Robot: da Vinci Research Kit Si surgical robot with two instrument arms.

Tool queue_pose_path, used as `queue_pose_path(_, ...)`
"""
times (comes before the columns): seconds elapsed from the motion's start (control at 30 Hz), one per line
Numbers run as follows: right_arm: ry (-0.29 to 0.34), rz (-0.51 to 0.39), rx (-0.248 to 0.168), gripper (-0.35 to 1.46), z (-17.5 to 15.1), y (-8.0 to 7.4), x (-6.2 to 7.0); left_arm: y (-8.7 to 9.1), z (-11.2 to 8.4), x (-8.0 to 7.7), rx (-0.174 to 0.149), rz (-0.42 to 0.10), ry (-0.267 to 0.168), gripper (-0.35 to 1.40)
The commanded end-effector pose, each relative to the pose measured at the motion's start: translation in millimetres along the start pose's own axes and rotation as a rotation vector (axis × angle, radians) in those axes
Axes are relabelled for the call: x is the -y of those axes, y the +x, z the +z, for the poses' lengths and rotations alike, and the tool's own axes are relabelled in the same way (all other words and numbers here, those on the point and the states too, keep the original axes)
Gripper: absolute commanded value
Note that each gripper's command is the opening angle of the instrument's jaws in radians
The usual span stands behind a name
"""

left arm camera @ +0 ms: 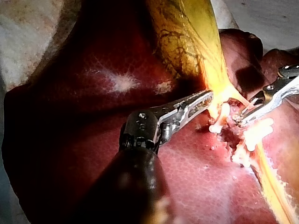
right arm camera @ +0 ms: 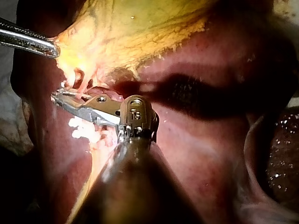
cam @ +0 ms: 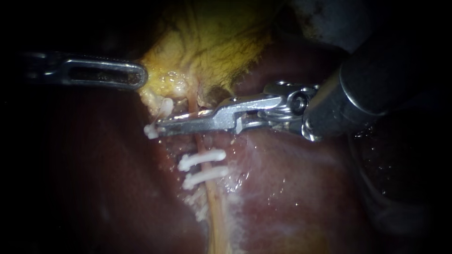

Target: Going back third clip right tube

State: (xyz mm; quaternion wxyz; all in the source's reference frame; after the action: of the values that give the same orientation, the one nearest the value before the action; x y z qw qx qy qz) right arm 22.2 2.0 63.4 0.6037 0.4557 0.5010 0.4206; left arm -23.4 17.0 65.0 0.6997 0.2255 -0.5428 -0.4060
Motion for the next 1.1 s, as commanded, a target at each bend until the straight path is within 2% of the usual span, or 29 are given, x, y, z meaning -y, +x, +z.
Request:
queue_pose_path(0.03, 0.001, -0.043, 0.001, -0.35, 0.0, -0.1, -0.1, 0.1, 0.0, 0.0, 0.000, 0.000, 0.000, -0.35)
queue_pose_path(0.07, 0.004, -0.092, 0.004, -0.29, 0.1, -0.2, -0.2, 0.1, 0.0, 0.0, 0.000, 0.000, 0.000, -0.35)
queue_pose_path(0.1, 0.002, -0.135, 0.007, 0.00, 0.3, -0.4, -0.3, 0.1, 0.0, 0.0, 0.000, 0.000, 0.000, -0.35)
queue_pose_path(0.13, 0.003, -0.160, 0.007, 0.15, 0.5, -0.6, -0.5, 0.1, 0.0, 0.0, 0.000, 0.000, 0.000, -0.35)
queue_pose_path(0.2, 0.004, -0.224, 0.010, 0.39, 0.8, -1.2, -0.8, 0.1, 0.0, 0.0, 0.000, 0.000, 0.000, -0.35)
queue_pose_path(0.23, 0.005, -0.250, 0.012, 0.45, 1.0, -1.6, -1.0, 0.1, -0.1, 0.0, 0.000, 0.000, 0.000, -0.35)
queue_pose_path(0.33, 0.000, -0.354, 0.012, 0.53, 1.1, -2.8, -1.4, 0.1, -0.2, -0.1, 0.000, 0.000, 0.000, -0.35)
queue_pose_path(0.47, -0.076, -0.519, -0.032, 0.60, 0.4, -4.3, -1.8, 0.1, -0.3, -0.1, 0.000, 0.000, 0.000, -0.35)
queue_pose_path(0.53, -0.102, -0.597, -0.042, 0.60, -0.6, -4.7, -1.8, 0.1, -0.3, -0.1, 0.000, 0.000, 0.000, -0.35)
queue_pose_path(0.7, -0.110, -0.728, -0.036, 0.60, -3.8, -5.1, -1.3, 0.1, -0.3, -0.2, 0.000, 0.000, 0.000, -0.35)
queue_pose_path(0.87, -0.090, -0.828, -0.021, 0.60, -7.8, -5.1, 0.4, 0.2, -0.3, -0.2, 0.000, 0.000, 0.000, -0.35)
queue_pose_path(1.1, -0.066, -0.912, 0.008, 0.60, -12.7, -4.3, 4.2, 0.3, -0.3, -0.3, 0.000, 0.001, 0.000, -0.35)
